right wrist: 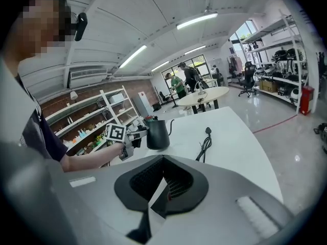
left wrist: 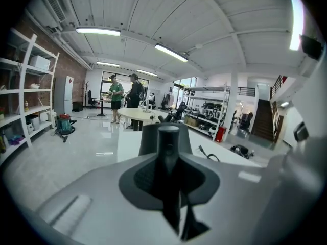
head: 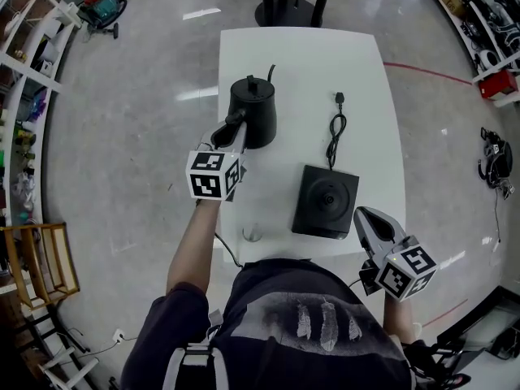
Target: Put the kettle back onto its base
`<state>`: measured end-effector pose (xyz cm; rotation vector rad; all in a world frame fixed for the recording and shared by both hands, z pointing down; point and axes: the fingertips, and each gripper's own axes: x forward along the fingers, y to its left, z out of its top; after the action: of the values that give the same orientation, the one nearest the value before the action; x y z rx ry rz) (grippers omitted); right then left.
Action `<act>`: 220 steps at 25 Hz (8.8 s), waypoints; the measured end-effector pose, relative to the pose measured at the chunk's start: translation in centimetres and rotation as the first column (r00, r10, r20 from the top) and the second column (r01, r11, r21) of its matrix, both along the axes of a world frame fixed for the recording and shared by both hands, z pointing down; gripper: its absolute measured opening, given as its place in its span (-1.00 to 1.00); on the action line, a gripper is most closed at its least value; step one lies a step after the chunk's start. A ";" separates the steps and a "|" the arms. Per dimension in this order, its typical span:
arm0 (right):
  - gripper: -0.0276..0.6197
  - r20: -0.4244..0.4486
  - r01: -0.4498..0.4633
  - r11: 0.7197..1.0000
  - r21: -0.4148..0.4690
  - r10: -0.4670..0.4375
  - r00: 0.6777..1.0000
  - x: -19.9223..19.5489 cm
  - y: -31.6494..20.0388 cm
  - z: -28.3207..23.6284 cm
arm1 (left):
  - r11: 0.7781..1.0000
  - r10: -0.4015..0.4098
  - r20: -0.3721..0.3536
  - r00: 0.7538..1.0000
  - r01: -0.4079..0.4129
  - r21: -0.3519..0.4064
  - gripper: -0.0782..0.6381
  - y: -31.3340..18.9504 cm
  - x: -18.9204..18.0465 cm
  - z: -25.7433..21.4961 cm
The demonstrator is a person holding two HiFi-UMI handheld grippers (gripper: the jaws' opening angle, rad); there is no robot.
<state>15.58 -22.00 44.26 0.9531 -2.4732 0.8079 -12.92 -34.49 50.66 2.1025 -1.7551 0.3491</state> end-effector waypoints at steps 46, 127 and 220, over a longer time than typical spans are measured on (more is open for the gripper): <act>-0.91 0.193 -0.081 0.995 0.065 0.067 0.979 14.9 8.7 -0.6 | 0.951 0.291 0.047 0.956 -0.294 0.096 -0.63 9.3 21.8 -9.1; -0.91 -0.007 -0.301 0.952 0.050 0.302 0.953 2.6 10.5 1.6 | 0.528 0.845 0.101 0.525 -0.849 -0.006 -0.59 13.9 20.9 5.6; -0.91 0.140 0.668 0.729 0.149 -0.684 0.716 -55.7 37.0 -4.8 | 0.963 -0.146 0.032 0.989 0.135 0.232 -0.78 55.6 -35.1 -11.2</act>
<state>-40.15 15.02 39.45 -0.0743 -2.7283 0.5395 -48.07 21.12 39.44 2.1209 -2.0466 0.1650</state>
